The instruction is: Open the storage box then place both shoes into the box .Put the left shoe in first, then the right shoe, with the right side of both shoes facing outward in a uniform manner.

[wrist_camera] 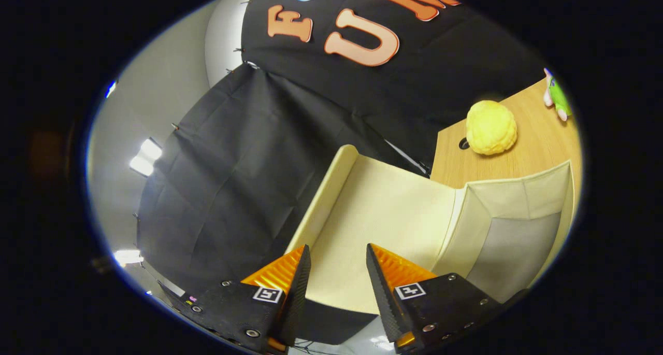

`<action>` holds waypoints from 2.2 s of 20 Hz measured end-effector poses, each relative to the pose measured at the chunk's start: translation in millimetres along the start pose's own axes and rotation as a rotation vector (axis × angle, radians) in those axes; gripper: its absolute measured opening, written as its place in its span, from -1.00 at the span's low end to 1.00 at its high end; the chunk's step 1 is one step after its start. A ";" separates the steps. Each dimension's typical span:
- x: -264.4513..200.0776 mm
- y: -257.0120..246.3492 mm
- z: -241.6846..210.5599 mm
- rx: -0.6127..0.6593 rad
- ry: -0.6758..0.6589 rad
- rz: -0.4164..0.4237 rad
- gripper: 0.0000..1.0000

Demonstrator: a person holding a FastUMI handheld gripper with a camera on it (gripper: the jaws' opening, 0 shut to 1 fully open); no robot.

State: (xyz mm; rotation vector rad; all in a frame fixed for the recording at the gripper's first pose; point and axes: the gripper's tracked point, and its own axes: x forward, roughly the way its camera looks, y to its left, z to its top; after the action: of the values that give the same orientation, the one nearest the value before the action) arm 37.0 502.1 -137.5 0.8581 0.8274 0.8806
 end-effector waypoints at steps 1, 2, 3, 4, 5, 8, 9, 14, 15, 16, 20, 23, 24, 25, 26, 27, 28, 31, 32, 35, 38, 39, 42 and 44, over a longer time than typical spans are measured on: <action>-4.3 -5.2 -0.1 -0.036 0.004 -0.023 0.44; -9.9 -11.8 -0.4 -0.080 -0.006 -0.049 0.52; -16.8 -22.0 -2.5 -0.129 -0.018 -0.085 0.66; -23.9 -33.5 -1.8 -0.183 -0.035 -0.129 0.72; -29.9 -42.6 0.5 -0.223 -0.048 -0.168 0.83; -49.8 -63.0 15.5 -0.300 -0.071 -0.263 0.92; -66.9 -70.0 10.4 -0.314 -0.080 -0.286 0.93; -145.6 -124.3 22.5 -0.361 -0.110 -0.514 0.94; -162.4 -138.1 19.8 -0.356 -0.110 -0.556 0.94; -177.6 -149.1 18.5 -0.353 -0.109 -0.596 0.94; -220.1 -197.7 10.9 -0.311 -0.067 -0.725 0.94; -242.8 -232.1 -4.8 -0.267 -0.038 -0.793 0.93; -250.3 -242.6 -11.2 -0.248 -0.027 -0.814 0.94; -253.6 -251.5 -16.2 -0.231 -0.011 -0.824 0.93; -258.3 -258.5 -18.9 -0.212 -0.001 -0.832 0.94; -262.6 -267.8 -25.5 -0.193 0.001 -0.844 0.90; -267.6 -275.9 -27.8 -0.179 0.001 -0.862 0.88; -274.3 -298.2 -28.3 -0.171 0.011 -0.915 0.80; -275.4 -307.1 -28.5 -0.168 0.017 -0.937 0.78; -271.0 -330.7 -36.0 -0.152 0.049 -0.969 0.61; -267.8 -351.5 -34.7 -0.158 0.058 -1.018 0.38; -266.6 -356.9 -36.2 -0.146 0.066 -1.024 0.22; -268.1 -369.8 -32.7 -0.109 0.050 -1.052 -0.18; -271.3 -374.8 -30.4 -0.069 0.029 -1.056 -0.52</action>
State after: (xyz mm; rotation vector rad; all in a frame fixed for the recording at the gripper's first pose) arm 15.0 130.3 -413.7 0.2482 1.0946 -0.0155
